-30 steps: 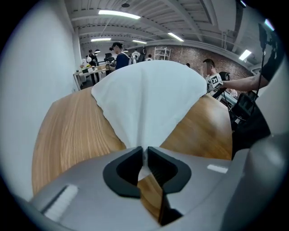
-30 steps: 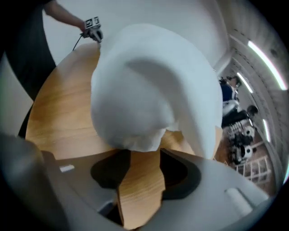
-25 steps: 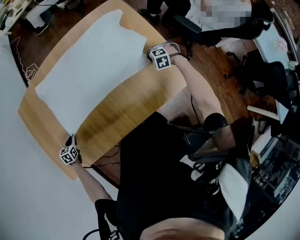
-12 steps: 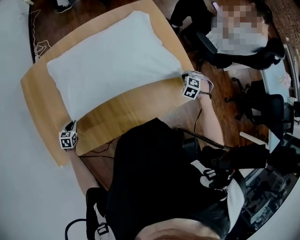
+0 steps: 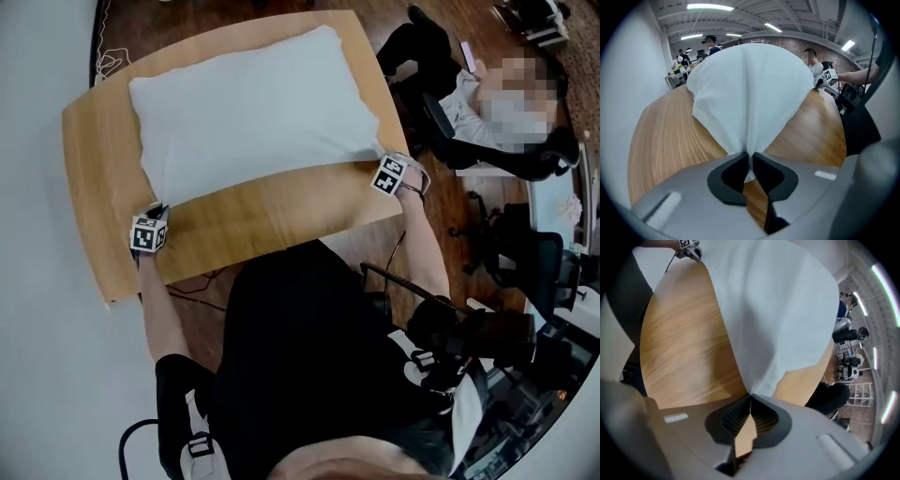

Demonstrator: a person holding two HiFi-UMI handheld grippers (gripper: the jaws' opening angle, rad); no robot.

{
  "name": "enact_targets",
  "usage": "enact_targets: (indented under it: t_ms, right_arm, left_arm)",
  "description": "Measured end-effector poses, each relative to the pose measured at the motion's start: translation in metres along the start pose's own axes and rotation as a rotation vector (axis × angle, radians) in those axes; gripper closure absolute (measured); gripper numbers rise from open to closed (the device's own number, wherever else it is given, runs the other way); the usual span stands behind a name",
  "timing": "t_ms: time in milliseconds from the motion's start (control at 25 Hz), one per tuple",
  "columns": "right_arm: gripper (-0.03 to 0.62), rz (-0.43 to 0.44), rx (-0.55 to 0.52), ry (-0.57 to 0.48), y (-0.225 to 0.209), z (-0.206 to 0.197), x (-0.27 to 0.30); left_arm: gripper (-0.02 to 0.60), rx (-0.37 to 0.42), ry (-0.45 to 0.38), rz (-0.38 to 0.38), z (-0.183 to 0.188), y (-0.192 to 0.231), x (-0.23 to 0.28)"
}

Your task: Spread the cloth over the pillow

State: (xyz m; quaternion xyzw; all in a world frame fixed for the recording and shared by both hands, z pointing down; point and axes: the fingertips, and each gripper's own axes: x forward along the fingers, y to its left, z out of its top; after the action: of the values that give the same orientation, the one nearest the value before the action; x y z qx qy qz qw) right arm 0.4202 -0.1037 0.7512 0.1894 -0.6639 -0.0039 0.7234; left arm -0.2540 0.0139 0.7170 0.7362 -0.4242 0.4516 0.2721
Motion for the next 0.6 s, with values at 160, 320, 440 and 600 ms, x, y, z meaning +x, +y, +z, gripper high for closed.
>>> enact_targets:
  t_ms: [160,320,440,600]
  right_arm:
    - [0.503,-0.033,0.114,0.024,-0.011,-0.022,-0.007]
    - [0.405,-0.017,0.226,0.084,-0.007,-0.074,-0.027]
    - [0.407,-0.005,0.351,-0.009,-0.007,-0.074,-0.061]
    - [0.407,0.213,0.600,-0.472,-0.013,0.031,-0.109]
  left_arm:
    - [0.485,-0.093,-0.104,-0.069,0.004,-0.005,-0.008]
    - [0.355,-0.256,-0.363,-0.239,0.003,-0.019,-0.042]
    - [0.325,-0.329,-0.408,-0.276,-0.020,-0.014,-0.054]
    - [0.331,-0.382,-0.429,-0.231,-0.032,0.001,-0.071]
